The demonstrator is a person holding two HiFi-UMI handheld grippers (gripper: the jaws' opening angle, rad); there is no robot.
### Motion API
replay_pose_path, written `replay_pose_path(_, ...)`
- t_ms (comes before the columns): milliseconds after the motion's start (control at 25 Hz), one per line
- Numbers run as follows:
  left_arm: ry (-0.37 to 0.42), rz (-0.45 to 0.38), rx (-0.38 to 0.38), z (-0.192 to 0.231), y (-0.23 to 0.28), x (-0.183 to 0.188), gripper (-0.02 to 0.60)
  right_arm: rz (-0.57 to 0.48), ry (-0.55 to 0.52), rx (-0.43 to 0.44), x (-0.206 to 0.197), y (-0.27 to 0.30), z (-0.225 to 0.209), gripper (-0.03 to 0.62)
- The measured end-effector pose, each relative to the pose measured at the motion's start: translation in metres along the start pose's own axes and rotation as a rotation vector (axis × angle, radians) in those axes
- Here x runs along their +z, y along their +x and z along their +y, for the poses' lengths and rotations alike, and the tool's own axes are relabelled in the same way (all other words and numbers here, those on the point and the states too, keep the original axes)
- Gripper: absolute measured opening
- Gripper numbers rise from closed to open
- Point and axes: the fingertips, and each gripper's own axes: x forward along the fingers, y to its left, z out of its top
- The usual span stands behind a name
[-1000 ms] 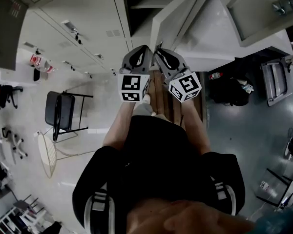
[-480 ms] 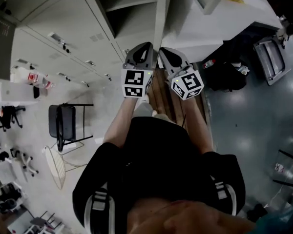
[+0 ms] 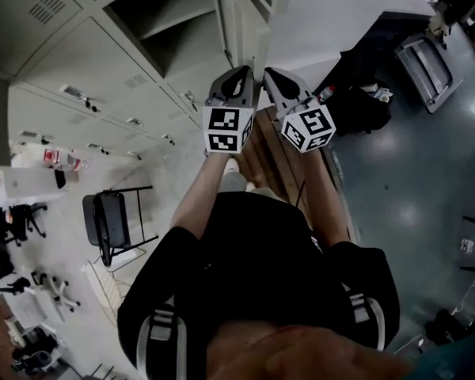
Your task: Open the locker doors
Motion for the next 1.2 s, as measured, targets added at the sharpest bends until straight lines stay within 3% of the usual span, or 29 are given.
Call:
replay_pose_path(520,-0.008,-0.001,0.001,-0.007,0.007,0.0,0.009,-0.01,0.011,0.0,0.002,-0.004,-0.009,0.017)
replay_pose_path(760,-0.022,-0.005,0.02,-0.002,-0.006,-0.002,0.009,-0.009,0.01,-0.011,0.002,-0.011,-0.004,0.017)
replay_pose_path(960,-0.045,-0.003,0.045,0.003,-0.023,-0.008,0.009,-0.011,-0.051,-0.025,0.01,-0.024,0.008,0.017)
replay_pose_path(1200,-0.064,-0.01,0.083,0.013,-0.049,-0.014,0.009,-0.043,-0.039,0.006,0.019,-0.033,0.029,0.017)
